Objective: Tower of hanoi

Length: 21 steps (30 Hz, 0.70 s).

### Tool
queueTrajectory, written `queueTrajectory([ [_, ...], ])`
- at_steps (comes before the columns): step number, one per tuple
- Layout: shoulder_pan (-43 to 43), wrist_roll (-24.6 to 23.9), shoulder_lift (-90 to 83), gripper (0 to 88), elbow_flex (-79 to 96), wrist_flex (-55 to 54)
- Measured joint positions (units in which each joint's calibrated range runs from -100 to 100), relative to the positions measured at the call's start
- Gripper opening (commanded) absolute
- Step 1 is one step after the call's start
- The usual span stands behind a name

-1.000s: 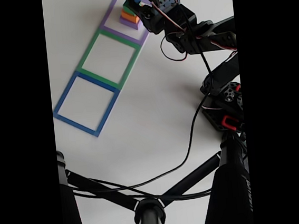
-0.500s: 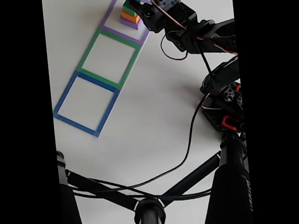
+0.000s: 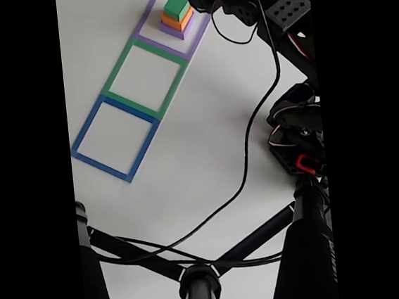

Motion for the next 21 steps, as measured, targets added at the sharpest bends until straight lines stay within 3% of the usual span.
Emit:
queueTrajectory([
  [11,-6.1,0.0,-0.3,4.4,-38.1,43.1],
  [21,-14.0,0.0,-0.3,4.3,-53.8,57.7],
])
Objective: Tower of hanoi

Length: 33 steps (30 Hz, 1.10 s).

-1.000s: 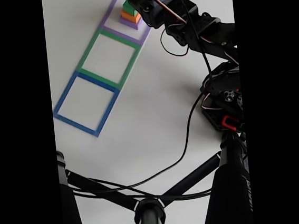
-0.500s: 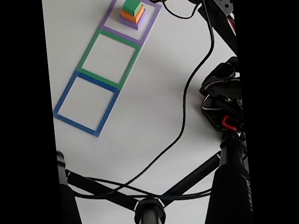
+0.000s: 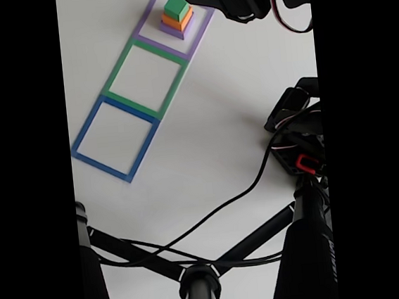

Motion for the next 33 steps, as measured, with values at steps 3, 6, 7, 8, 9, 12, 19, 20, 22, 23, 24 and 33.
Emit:
queueTrajectory([
  [3,-0.8,0.0,0.0,4.2,-0.2,0.7],
  [6,-2.9,0.0,-0.1,4.2,0.3,0.7],
  [7,-3.0,0.0,-0.2,4.2,1.5,0.6],
  [8,-3.0,0.0,-0.5,4.2,3.0,0.3],
  [9,-2.9,0.0,-0.9,4.2,5.0,-0.4],
  [12,-3.2,0.0,-3.3,4.2,12.9,-4.8],
  [19,-3.4,0.0,-10.0,4.1,40.4,-23.8],
  [20,-3.4,0.0,-10.6,4.2,44.6,-27.0],
  [22,-3.4,0.0,-11.1,4.4,53.1,-34.4],
  [23,-3.4,0.0,-11.1,4.5,57.4,-38.8],
  [24,-3.4,0.0,-11.1,4.5,61.5,-43.3],
  [33,-5.1,0.0,-0.5,4.3,88.4,-87.6],
])
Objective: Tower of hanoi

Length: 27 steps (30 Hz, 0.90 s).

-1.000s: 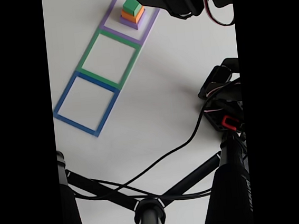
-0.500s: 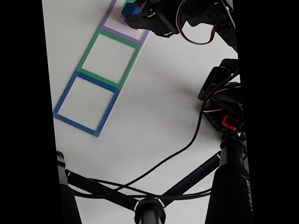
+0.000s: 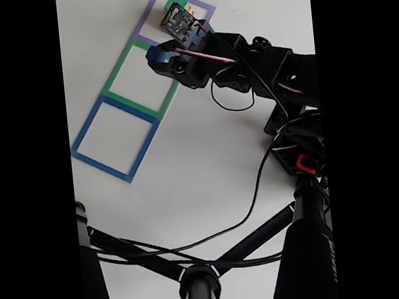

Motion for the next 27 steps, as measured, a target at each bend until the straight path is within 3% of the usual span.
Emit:
queueTrajectory([
  [10,-0.7,-0.4,16.1,4.1,10.2,-30.7],
  [27,-1.6,0.0,47.5,4.2,7.6,-62.0],
])
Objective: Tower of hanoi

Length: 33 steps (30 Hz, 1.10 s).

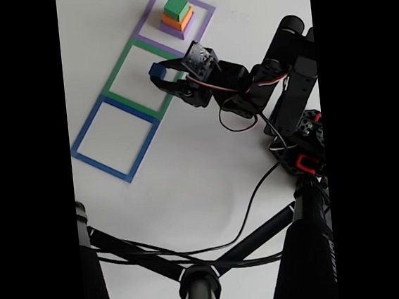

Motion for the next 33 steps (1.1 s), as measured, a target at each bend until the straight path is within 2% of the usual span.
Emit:
queueTrajectory([
  [20,-0.5,0.0,21.7,6.6,-11.5,-14.0],
  [33,-0.5,0.0,24.6,17.5,-14.3,-15.7],
])
